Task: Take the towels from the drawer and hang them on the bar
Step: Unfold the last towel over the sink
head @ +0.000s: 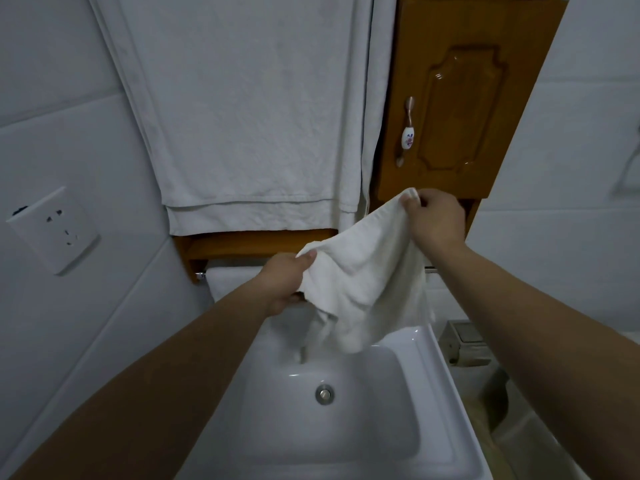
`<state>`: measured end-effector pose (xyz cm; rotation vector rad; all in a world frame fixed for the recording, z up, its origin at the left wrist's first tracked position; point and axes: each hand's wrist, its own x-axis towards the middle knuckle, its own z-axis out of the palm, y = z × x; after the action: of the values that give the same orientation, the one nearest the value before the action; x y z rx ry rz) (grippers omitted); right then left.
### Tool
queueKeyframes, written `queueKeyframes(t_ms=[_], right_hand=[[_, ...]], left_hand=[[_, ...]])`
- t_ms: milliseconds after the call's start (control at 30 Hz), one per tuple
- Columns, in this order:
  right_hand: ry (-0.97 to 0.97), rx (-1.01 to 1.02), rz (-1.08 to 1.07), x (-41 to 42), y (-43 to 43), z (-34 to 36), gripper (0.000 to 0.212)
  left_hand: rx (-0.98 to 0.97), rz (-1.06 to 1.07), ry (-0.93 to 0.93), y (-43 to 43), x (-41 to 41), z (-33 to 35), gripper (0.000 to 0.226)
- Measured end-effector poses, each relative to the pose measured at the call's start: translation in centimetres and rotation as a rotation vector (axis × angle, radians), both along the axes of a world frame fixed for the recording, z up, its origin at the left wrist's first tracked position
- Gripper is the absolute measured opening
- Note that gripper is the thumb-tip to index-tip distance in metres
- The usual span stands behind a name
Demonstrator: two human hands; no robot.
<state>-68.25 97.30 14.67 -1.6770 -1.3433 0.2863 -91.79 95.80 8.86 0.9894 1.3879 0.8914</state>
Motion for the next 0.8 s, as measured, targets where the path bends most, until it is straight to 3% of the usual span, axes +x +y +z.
queueKeyframes(t_ms=[167,300,567,800], right_hand=[[-0.116,0.042,0.192,-4.0,-1.9,-1.5,0.027],[-0.211,0.148,0.323,-6.0,-3.1,-2.8,0.015],[-0.476,0.188,0.458,-4.8,-4.2,-4.9,0.018],[-0.322,0.044,0.498,-4.6,-5.3,-5.5,0.026]], left_hand=[[-0.094,0.056,-0.3,1.1,2.9,1.7,0.024],[-0.068,0.066,-0.346,1.3,4.6,2.3,0.02],[-0.136,0.089,-0.342,1.7,4.9,2.3,0.016],[-0.175,0.075,-0.305,1.1,4.6,2.5,0.017]])
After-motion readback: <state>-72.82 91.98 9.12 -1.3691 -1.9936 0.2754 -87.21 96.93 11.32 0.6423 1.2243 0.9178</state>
